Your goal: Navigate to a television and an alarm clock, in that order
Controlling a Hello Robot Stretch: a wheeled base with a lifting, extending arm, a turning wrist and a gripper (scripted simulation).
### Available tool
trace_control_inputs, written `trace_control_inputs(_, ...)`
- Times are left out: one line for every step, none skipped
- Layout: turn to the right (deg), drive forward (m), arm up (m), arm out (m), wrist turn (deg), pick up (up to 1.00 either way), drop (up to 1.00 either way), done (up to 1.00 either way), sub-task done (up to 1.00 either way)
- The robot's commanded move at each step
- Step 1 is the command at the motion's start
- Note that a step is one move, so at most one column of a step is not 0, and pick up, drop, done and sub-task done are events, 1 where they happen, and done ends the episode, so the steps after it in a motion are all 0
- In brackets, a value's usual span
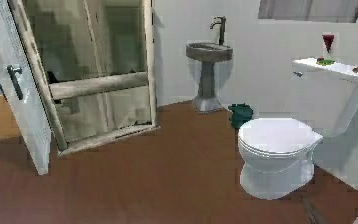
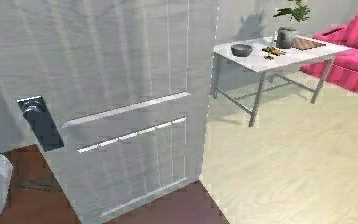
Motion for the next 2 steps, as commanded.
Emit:
trace_control_inputs(-45.0, 0.00, 0.00, 0.00, 0.0, 0.00, 0.00, 0.00, 0.00)
trace_control_inputs(-9.0, 0.00, 0.00, 0.00, 0.0, 0.00, 0.00, 0.00, 0.00)
